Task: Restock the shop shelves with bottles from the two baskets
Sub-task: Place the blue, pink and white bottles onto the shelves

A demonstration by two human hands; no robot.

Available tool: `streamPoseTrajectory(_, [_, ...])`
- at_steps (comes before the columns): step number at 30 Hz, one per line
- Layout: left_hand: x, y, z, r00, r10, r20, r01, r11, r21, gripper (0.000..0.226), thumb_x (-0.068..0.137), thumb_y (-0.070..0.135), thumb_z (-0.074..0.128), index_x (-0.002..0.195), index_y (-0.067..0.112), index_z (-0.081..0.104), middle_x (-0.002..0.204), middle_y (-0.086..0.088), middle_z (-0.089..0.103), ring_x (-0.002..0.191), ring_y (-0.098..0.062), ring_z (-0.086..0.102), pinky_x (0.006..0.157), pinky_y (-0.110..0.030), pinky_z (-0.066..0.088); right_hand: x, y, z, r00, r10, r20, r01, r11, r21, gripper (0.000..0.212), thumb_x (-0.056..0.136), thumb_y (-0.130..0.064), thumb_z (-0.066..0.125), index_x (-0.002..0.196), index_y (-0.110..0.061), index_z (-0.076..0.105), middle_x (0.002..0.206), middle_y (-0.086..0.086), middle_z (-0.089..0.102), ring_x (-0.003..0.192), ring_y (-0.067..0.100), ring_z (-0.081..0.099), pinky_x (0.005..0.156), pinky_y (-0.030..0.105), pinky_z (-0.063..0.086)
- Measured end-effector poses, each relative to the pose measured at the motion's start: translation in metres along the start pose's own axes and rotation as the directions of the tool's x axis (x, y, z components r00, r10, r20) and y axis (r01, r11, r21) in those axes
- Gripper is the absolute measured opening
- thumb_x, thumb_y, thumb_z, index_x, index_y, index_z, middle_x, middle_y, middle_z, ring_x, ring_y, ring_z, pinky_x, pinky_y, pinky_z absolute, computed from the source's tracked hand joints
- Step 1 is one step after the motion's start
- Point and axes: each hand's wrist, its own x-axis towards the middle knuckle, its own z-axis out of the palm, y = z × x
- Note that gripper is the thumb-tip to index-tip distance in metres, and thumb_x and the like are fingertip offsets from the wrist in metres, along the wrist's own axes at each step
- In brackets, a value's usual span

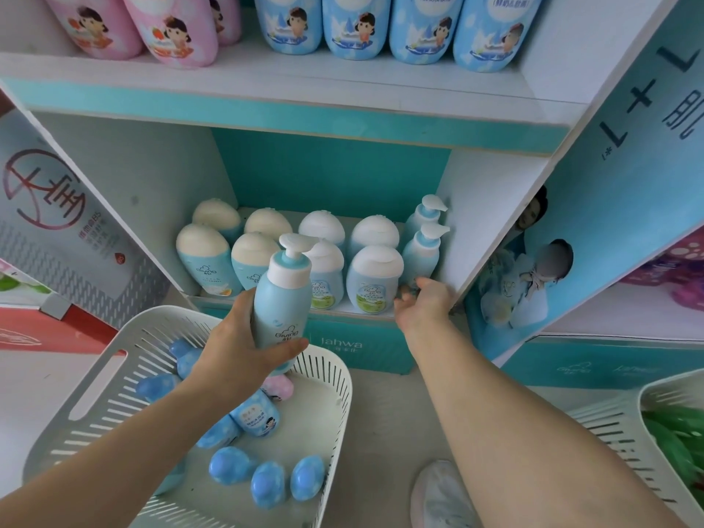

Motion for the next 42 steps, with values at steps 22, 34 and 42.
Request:
streamPoseTrajectory(22, [-0.004, 0.015, 0.005, 0.999, 0.040, 0.028, -0.041, 0.999, 0.007, 0.067, 0.067, 0.030, 0.081, 0.123, 0.024, 0.043, 0.103, 0.005, 0.059, 0.097, -0.020, 0.055, 0.084, -0.035, 0.044, -0.051, -0.009, -0.017, 0.995, 0.086, -0.050, -0.099, 0.833, -0.545, 0.019, 0.091, 0.002, 0.045, 0.101, -0.005, 0.059, 0.079, 0.006, 0.056, 0.080, 0.018, 0.058, 0.081, 0.029, 0.053])
streamPoseTrajectory(34, [-0.015, 0.042, 0.020, 0.978, 0.169, 0.121, -0.158, 0.982, -0.101, 0.062, 0.069, 0.023, 0.081, 0.121, 0.021, 0.046, 0.097, 0.010, 0.058, 0.091, -0.012, 0.056, 0.068, -0.015, 0.041, -0.151, -0.049, 0.016, 0.664, 0.410, 0.625, 0.512, 0.360, -0.780, 0.060, 0.075, 0.012, 0.065, 0.125, -0.018, 0.051, 0.117, 0.003, 0.057, 0.104, 0.020, 0.058, 0.091, 0.034, 0.049])
streamPoseTrajectory(42, [-0.016, 0.042, 0.023, 0.956, 0.226, 0.188, -0.219, 0.974, -0.061, 0.068, 0.069, 0.023, 0.081, 0.125, 0.026, 0.042, 0.104, 0.007, 0.056, 0.091, -0.010, 0.053, 0.063, -0.008, 0.038, -0.186, -0.083, 0.048, 0.545, 0.339, 0.767, 0.821, -0.403, -0.406, 0.056, 0.066, -0.027, 0.083, 0.117, -0.032, 0.061, 0.101, -0.011, 0.057, 0.083, 0.003, 0.054, 0.079, 0.022, 0.047])
